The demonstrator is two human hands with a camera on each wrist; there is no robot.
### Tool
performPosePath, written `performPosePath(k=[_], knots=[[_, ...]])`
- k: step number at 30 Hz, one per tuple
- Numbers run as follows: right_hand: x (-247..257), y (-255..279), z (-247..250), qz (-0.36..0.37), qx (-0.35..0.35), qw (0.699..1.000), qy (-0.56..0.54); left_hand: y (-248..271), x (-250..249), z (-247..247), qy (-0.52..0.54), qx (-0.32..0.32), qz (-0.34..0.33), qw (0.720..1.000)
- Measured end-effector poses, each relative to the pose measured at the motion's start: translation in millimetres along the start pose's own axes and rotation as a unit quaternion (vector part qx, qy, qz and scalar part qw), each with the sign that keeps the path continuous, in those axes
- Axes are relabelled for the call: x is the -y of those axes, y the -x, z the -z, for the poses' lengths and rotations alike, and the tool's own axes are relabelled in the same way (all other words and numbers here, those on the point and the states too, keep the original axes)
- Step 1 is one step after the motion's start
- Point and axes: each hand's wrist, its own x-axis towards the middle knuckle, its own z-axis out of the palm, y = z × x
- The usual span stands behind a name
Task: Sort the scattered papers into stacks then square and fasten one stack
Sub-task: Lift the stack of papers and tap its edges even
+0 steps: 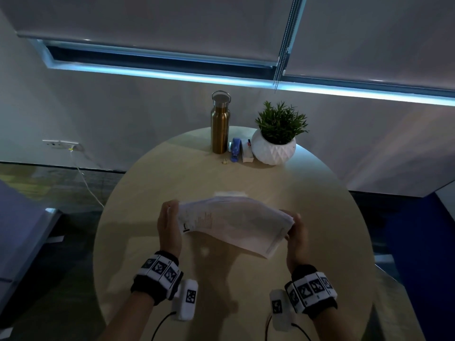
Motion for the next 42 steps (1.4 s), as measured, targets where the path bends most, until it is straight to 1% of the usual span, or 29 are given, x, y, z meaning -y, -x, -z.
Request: performPosePath(k=[2,5,8,11,14,16,18,19,21,23,25,27,29,33,36,39,42], knots=[[4,5,-3,0.003,-0.007,1.000,0.011,-2,0,-3,-0.005,-0.018,0.008,1.000],[14,8,-7,0.016,0.011,1.000,0.008,-5,-5,-4,0.003,-0.036,0.034,0.999],[13,8,-8,0.042,0.014,0.999,0.017,-5,-7,-2,-0.047,-0.049,0.020,0.997],[10,7,-9,0.056,0.015,0.998,0.033,-6,-4,2,-0.038,-0.037,0.015,0.998],[12,8,-10,0.059,0.016,0.998,0.019,-6,-3,2,-0.053,-0.023,0.008,0.998],[13,8,-11,0.073,0.022,0.997,0.019,-6,-2,2,-0.046,-0.012,-0.009,0.999],[14,8,-11,0.083,0.033,0.996,0.025,-5,-5,3,-0.032,0.011,-0.031,0.999],[13,8,-9,0.085,0.043,0.995,0.028,-6,-5,5,-0.020,0.035,-0.043,0.998],[10,7,-2,0.074,0.067,0.994,0.039,-12,3,16,-0.001,0.103,-0.056,0.993],[5,6,6,0.063,0.084,0.993,0.056,-20,12,28,-0.052,0.158,-0.062,0.984],[-1,4,10,0.046,0.078,0.994,0.060,-25,18,34,-0.117,0.177,-0.059,0.975],[-1,2,6,0.033,0.069,0.996,0.038,-26,22,32,-0.127,0.174,-0.057,0.975],[2,0,-1,0.040,0.076,0.995,0.042,-26,19,24,-0.123,0.157,-0.056,0.978],[4,-4,-7,0.046,0.079,0.995,0.034,-28,13,16,-0.096,0.144,-0.020,0.985],[6,-8,-7,0.077,0.087,0.992,0.049,-30,11,13,-0.121,0.126,-0.031,0.984],[10,-14,-1,0.092,0.095,0.990,0.038,-30,7,14,-0.104,0.115,-0.032,0.987],[7,-17,2,0.097,0.104,0.988,0.058,-28,14,16,-0.109,0.081,0.011,0.991]])
